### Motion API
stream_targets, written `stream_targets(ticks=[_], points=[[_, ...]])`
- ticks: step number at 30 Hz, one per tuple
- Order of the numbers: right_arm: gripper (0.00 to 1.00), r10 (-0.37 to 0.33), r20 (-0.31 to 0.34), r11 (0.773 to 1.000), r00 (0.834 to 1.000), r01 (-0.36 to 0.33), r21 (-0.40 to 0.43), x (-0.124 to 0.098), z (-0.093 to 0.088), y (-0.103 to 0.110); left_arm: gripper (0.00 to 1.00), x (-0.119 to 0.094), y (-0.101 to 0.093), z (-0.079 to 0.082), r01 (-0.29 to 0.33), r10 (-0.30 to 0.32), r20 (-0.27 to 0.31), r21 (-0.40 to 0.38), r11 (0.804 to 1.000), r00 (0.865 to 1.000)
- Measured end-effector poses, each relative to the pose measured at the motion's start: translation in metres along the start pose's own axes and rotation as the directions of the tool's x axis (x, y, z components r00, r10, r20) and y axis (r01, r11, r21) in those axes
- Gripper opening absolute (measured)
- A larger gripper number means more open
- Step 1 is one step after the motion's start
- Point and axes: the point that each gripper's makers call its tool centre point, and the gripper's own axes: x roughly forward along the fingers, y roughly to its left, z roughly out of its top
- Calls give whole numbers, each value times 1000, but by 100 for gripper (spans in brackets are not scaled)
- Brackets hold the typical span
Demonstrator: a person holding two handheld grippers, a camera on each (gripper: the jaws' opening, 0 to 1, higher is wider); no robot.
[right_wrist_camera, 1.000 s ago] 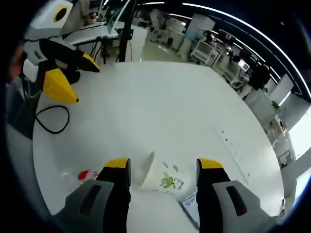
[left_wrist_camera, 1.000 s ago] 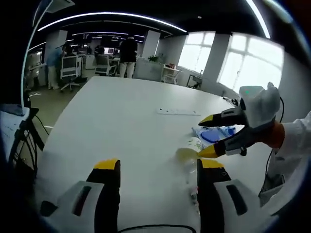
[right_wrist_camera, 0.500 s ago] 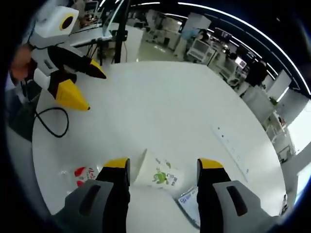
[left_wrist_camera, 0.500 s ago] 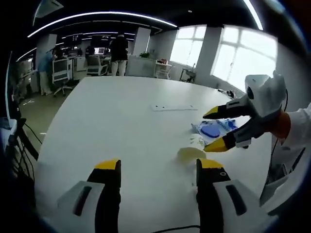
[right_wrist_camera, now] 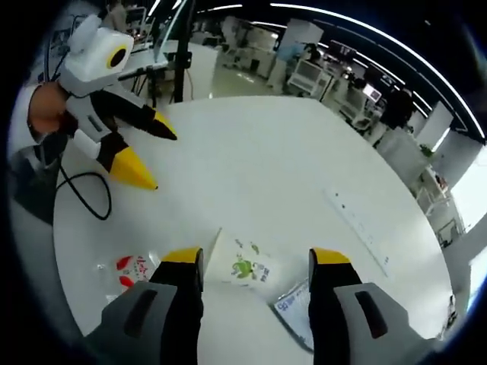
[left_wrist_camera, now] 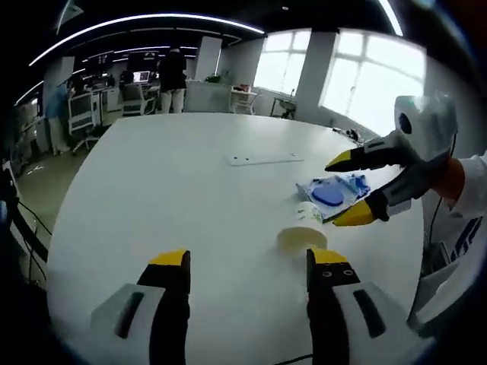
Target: Arrange the tabletop items into an orderly group along one side of the table until the central work area is clear of visible clutter.
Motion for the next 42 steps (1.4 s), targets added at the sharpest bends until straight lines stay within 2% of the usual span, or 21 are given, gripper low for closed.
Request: stream_targets(ticks=[9,16,28,37,42], points=[[53,-12,3,999,1000,12,39,-9,-9,-9,58,32,-6,-2,54,-52,-36,57,997,998],[53,-16,-7,998,1000,17,61,-13,-21,-14,56,53,-18,-5,106,-100,-60,100,989,993],[53,-31,-15,995,999,33,99,-19,-33,-21,50,79,-27,-13,156,-146,-84,130,979,986],[53,-36,-15,992,999,37,119,-22,-37,-23,39,94,-36,-15,189,-179,-73,170,967,981],[52,-42,-20,990,999,44,131,-24,-43,-25,26,98,-39,-14,207,-199,-62,210,955,978]])
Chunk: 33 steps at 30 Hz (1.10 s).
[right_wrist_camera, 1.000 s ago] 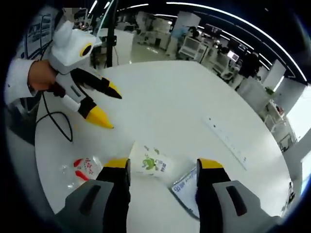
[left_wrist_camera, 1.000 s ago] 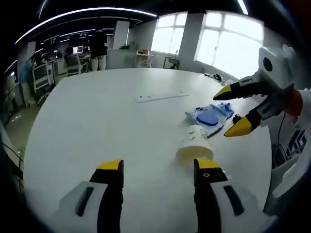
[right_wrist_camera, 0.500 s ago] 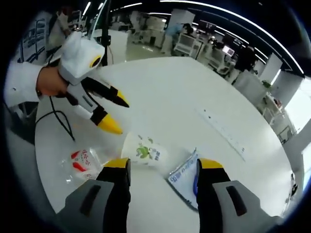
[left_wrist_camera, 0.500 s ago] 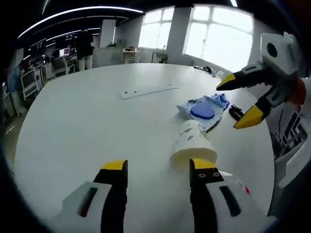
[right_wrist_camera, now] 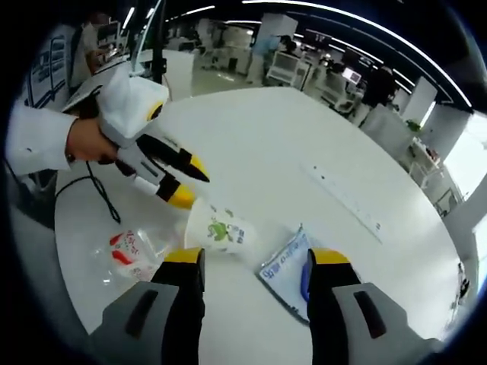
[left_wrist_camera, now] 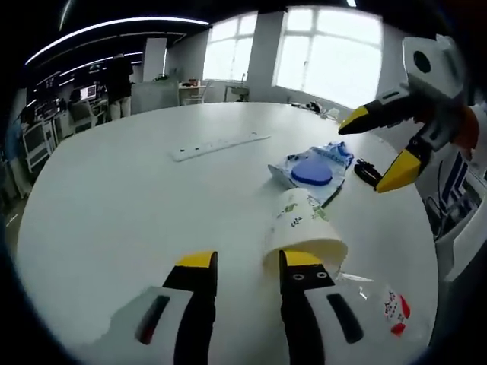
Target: Arrange the tabletop items into an orderly group along one side of the table until the central work area is clear of visible clutter.
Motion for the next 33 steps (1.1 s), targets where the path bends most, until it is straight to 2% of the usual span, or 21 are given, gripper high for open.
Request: stream_targets(ticks=[11,17,23,29,31,33], points=[[52,-12,-8,1000,1000,12,20,0,-7,-5,0,8,-8,-4,25,-26,12,101,995,1000],[51,-8,-9,1000,1000,9,27,1,-9,-4,0,11,-8,-5,16,-20,25,116,993,999],[51,-5,-4,1000,1000,5,25,2,-6,-3,0,11,-4,2,-12,6,52,109,994,999],[50,-6,15,1000,1000,6,25,1,1,-3,0,5,4,14,-45,42,56,44,998,998],[50,-5,19,1000,1000,5,24,1,4,-3,0,2,8,12,-70,69,26,25,997,997],[49,-5,27,1000,1000,4,19,0,7,-3,0,-1,9,16,-79,79,26,-23,997,997]])
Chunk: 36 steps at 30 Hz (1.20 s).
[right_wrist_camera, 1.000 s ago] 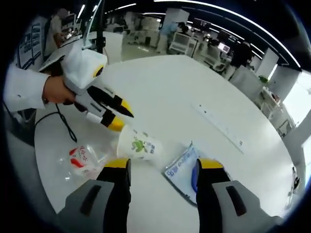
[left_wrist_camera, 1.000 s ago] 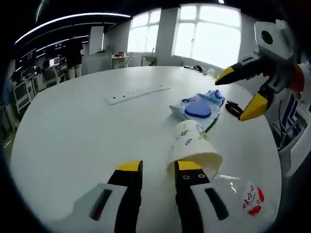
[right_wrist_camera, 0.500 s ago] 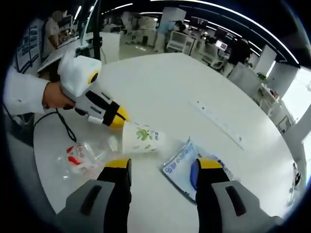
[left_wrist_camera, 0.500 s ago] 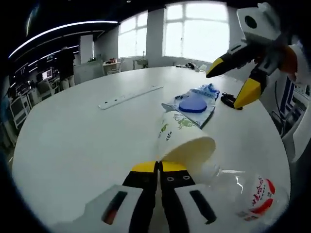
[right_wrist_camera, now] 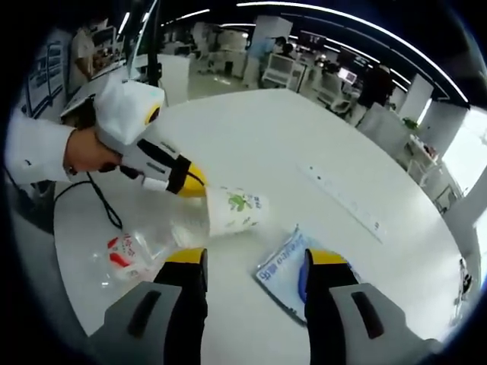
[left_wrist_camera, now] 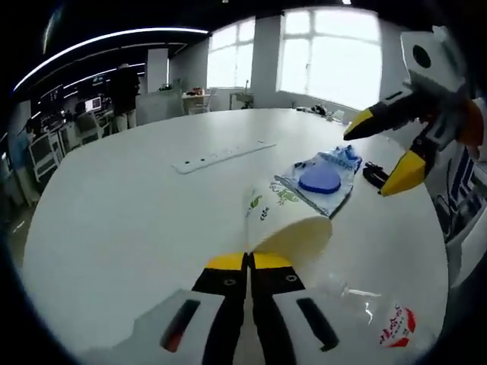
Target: Arrange the tabletop items into an orderly group along one side of the table until the central work area is clear of visible clutter.
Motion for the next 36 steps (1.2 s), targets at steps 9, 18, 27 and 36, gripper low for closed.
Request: stream_targets(ticks=[9,18,27,36], points=[[48,11,50,1000,999,-10,-22,0,24,3,0,-16,4,15,-53,51,-22,-65,997,998],[45,26,107,998,994,-19,-66,0,54,10,0,-30,-2,25,-90,82,-53,-174,981,995],[35,23,125,982,992,1,-190,2,68,21,0,-45,-18,29,-133,104,-99,-350,927,990],[15,-17,140,919,990,71,-388,-1,74,27,0,-53,-34,31,-132,101,-90,-472,872,991]])
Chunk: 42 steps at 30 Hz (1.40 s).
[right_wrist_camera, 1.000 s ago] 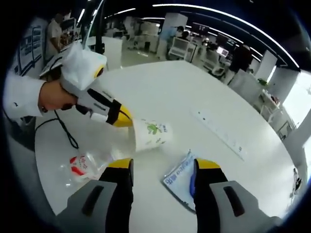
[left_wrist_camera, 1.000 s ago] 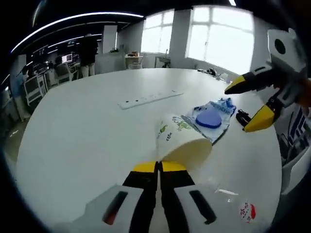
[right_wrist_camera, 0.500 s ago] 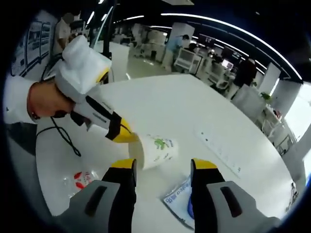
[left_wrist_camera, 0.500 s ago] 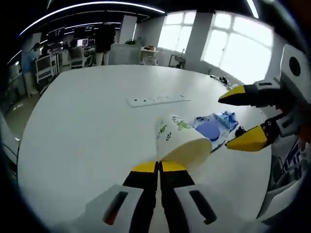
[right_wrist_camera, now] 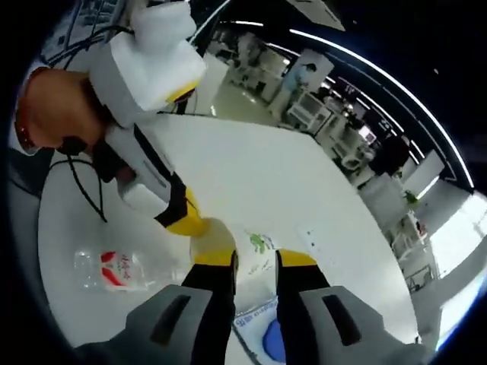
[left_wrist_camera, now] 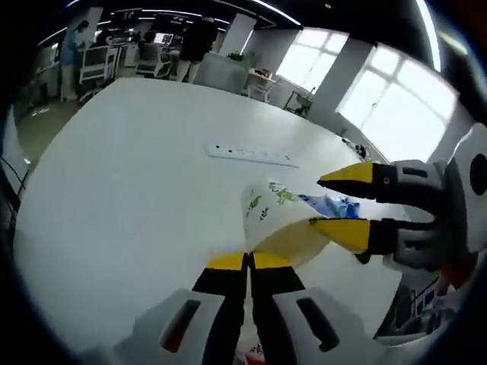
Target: Arrange the tabletop items into an orderly group along one side of the table until the central work area is clear of visible clutter.
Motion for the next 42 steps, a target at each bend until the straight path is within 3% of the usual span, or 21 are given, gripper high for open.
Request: stream_targets(ticks=[10,16,24,30,35,38,40,42], points=[[2,-14,-26,995,1000,12,-94,-3,-3,4,0,-7,-8,0,-5,5,13,-27,1000,1000],[0,-18,-31,997,999,16,-78,-5,-3,-1,0,-12,-13,0,10,-9,28,-40,999,1000],[0,0,-42,999,999,-2,-50,-4,-7,-8,0,-15,-18,3,30,-30,58,6,1000,998],[0,24,-43,1000,999,-24,-4,-3,-9,-13,11,-20,-19,6,32,-34,78,30,999,996],[0,51,-50,998,997,-49,30,-3,-15,-17,14,-25,-19,8,45,-48,96,33,998,994],[0,106,-30,983,994,-101,154,-3,-15,-18,18,-30,-23,11,72,-85,116,119,990,990],[0,117,-26,975,993,-110,194,-3,-16,-23,26,-32,-25,11,75,-95,119,160,984,988],[0,133,-25,969,991,-124,216,-3,-19,-29,30,-36,-25,10,82,-101,120,154,985,988]])
